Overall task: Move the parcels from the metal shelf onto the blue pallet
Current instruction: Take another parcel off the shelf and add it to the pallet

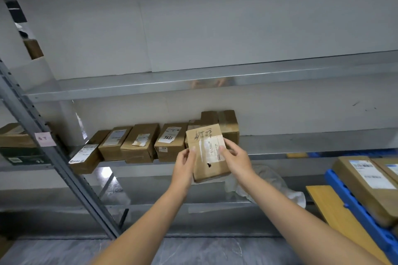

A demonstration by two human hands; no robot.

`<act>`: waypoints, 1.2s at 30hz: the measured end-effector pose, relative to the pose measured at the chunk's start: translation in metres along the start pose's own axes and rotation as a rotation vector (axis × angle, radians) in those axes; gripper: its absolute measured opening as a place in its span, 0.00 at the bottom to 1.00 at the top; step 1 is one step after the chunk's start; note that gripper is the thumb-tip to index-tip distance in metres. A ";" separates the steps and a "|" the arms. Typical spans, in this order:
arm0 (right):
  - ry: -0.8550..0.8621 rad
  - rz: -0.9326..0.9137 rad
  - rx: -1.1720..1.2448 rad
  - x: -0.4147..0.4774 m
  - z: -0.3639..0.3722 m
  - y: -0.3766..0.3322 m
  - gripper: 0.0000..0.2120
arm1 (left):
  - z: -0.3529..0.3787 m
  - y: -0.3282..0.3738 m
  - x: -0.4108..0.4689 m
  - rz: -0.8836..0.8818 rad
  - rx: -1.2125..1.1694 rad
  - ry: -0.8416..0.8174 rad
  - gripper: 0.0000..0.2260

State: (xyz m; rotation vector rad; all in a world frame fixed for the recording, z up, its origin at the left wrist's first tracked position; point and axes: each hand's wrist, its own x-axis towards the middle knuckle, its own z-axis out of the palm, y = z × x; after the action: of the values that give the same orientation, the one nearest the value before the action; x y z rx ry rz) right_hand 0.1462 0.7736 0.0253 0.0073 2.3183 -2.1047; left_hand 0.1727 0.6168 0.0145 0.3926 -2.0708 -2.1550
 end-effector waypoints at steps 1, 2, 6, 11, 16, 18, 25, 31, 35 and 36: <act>0.020 -0.003 0.001 -0.002 -0.004 0.002 0.16 | 0.006 -0.003 -0.001 0.012 0.012 -0.017 0.17; 0.040 0.000 0.002 -0.005 -0.010 0.004 0.16 | 0.011 -0.006 -0.001 0.020 0.028 -0.028 0.18; 0.125 0.020 -0.026 -0.016 -0.037 0.009 0.15 | 0.039 -0.012 0.000 0.013 0.055 -0.107 0.21; 0.248 0.050 -0.053 -0.031 -0.072 0.007 0.13 | 0.078 -0.012 -0.003 0.047 0.058 -0.249 0.21; 0.398 0.113 -0.085 -0.056 -0.111 0.007 0.14 | 0.119 -0.008 -0.015 0.033 0.053 -0.418 0.20; 0.486 0.132 -0.102 -0.070 -0.127 0.009 0.15 | 0.138 -0.010 -0.024 0.029 0.027 -0.491 0.18; 0.773 0.234 -0.137 -0.147 -0.178 0.015 0.16 | 0.201 -0.026 -0.081 -0.009 -0.010 -0.751 0.14; 0.973 0.288 -0.136 -0.212 -0.216 0.015 0.17 | 0.244 -0.038 -0.138 0.025 0.029 -0.964 0.15; 1.058 0.291 -0.157 -0.249 -0.242 0.019 0.15 | 0.274 -0.044 -0.175 0.019 0.057 -1.056 0.17; 1.083 0.293 -0.156 -0.259 -0.251 0.022 0.15 | 0.284 -0.046 -0.186 0.026 0.068 -1.074 0.16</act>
State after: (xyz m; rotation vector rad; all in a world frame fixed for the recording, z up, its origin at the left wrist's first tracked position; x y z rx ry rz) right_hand 0.4045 1.0266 0.0306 1.7386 2.6204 -1.9758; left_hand 0.2775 0.9418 -0.0053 -1.0136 -2.5203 -2.5602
